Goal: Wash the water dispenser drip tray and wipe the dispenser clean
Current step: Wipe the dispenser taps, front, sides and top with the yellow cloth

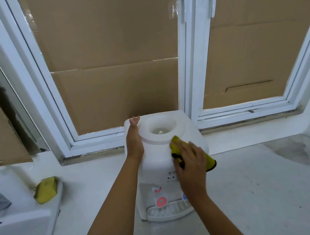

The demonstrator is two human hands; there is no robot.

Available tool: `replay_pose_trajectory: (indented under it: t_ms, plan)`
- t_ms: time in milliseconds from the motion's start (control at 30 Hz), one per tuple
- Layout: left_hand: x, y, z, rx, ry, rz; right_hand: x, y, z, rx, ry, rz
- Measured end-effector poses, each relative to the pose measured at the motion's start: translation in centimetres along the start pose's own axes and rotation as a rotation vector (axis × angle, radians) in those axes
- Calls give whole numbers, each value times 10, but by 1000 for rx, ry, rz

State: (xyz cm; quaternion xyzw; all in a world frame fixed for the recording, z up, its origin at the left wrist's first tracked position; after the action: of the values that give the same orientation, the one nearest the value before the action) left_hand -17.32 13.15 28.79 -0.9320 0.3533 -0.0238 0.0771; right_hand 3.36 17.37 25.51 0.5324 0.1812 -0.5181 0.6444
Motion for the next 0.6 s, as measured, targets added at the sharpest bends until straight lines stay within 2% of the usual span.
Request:
replay_pose_trajectory:
  t_ms: [133,200,300,467,533,600]
  plan:
    - [2,-5,0,-33,1,-14,-8,14,-35,-103,-223,-126]
    - [3,-6,-1,-99,-10,-12,-13,11,-30,-81,-254,-143]
    - [0,-7,1,-119,-16,-3,-10,2,-2,-16,-123,-85]
    - [0,-10,1,-69,-23,4,7,-22,45,-9,214,116]
    - [-1,-9,4,-91,-26,0,7,-22,40,5,250,136]
    - [-3,-6,6,-177,-46,-19,7,-16,24,1,206,114]
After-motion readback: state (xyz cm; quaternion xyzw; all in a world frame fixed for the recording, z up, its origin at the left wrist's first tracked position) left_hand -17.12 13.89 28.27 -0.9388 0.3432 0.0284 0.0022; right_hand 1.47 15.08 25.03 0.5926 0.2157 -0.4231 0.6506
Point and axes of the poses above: each hand's wrist, its own x-axis away from the middle knuckle, its own y-axis out of the back of the hand, z = x × y, the point moved 9 cm from there along -x, towards the middle knuckle, and after that the axes turned 11 degrees about y, right-handed, at the moved point
